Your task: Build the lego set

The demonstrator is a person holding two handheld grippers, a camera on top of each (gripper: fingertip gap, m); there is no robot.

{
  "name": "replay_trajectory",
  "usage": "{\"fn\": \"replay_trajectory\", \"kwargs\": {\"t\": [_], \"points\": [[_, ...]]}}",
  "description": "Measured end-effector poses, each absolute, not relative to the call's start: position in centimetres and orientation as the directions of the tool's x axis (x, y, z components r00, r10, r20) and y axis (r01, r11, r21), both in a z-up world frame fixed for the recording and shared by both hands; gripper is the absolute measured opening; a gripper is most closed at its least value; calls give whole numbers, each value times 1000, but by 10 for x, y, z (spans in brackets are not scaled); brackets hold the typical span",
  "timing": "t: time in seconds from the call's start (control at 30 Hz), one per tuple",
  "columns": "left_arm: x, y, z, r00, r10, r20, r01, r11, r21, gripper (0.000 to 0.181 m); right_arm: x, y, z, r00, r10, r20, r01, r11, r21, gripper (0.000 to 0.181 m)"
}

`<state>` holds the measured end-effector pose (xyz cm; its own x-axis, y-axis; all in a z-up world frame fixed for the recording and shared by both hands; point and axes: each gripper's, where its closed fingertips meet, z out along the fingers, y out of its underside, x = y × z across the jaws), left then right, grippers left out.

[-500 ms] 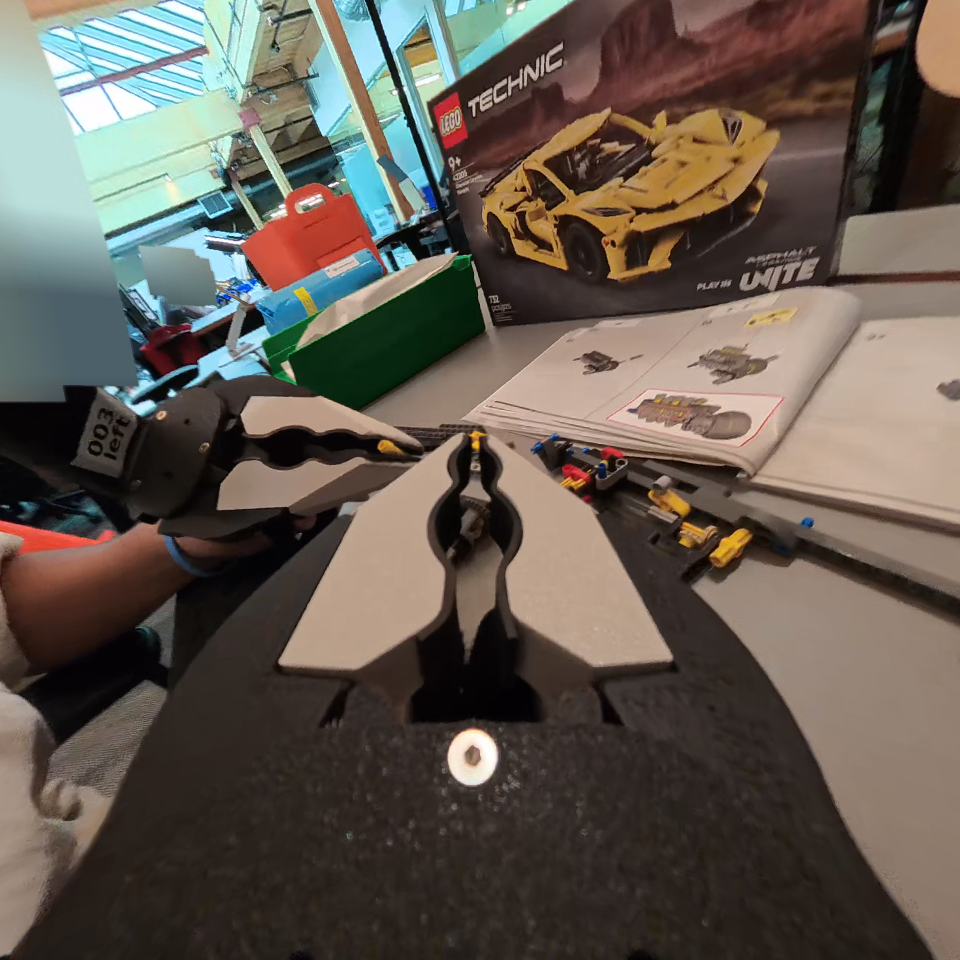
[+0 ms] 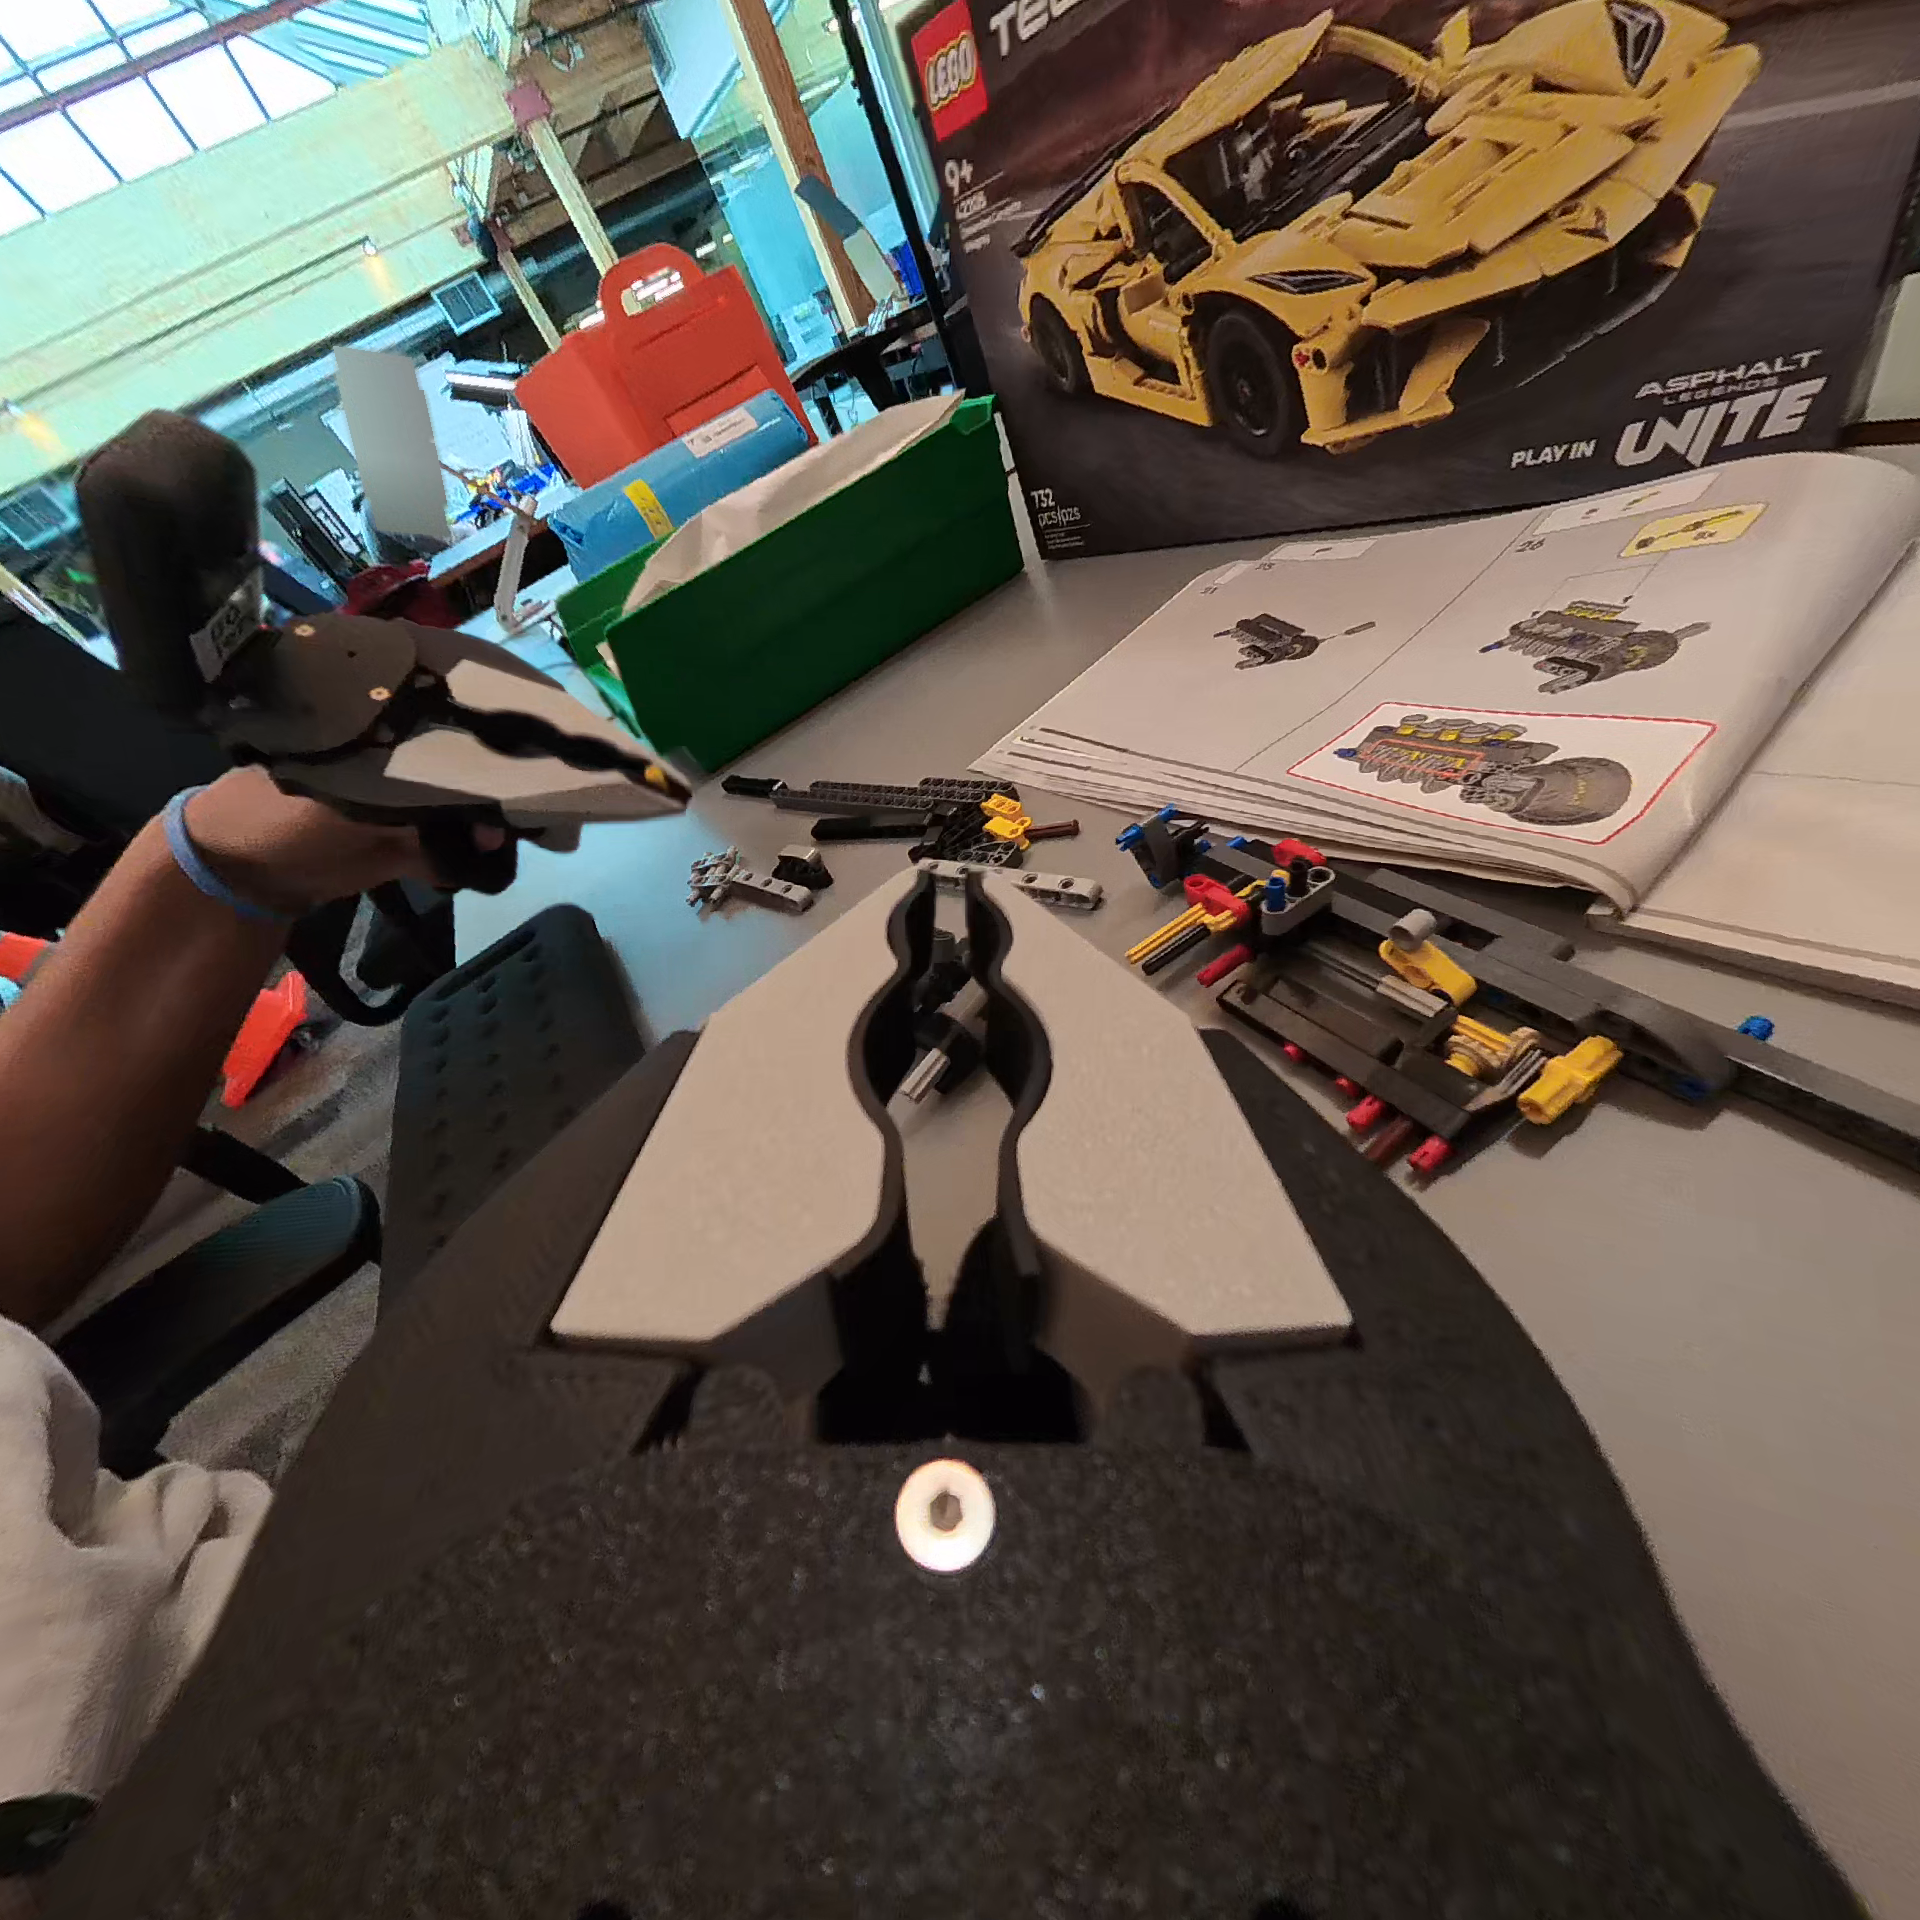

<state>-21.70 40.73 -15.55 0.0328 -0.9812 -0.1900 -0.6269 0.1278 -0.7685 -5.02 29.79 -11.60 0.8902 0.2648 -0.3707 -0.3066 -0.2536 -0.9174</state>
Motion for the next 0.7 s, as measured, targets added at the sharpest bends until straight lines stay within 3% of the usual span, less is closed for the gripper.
{"fn": "replay_trajectory", "kwargs": {"t": [0.13, 0.3, 0.4, 0.5, 0.6, 0.7], "points": [[-214, 380, -186, -70, -986, -151, -722, 154, -674, 4, -72, 313, -133, 917, 332, -222, -72, -410, -909, 13], [-202, 362, -202, -147, -988, -39, -770, 139, -623, 3, -111, 348, -163, 837, 537, -101, 260, -554, -791, 37], [-202, 362, -212, -169, -985, -28, -788, 152, -597, 3, -120, 358, -180, 782, 622, -35, 415, -562, -715, 33], [-201, 360, -215, -186, -982, -11, -778, 154, -609, 6, -121, 377, -171, 772, 635, -20, 430, -545, -720, 16], [-199, 360, -214, -187, -982, -15, -763, 154, -627, 8, -124, 389, -185, 727, 677, -117, 488, -629, -606, 27], [-199, 359, -214, -199, -979, -45, -755, 182, -630, 7, -132, 394, -198, 653, 739, -162, 578, -626, -523, 26]]}}
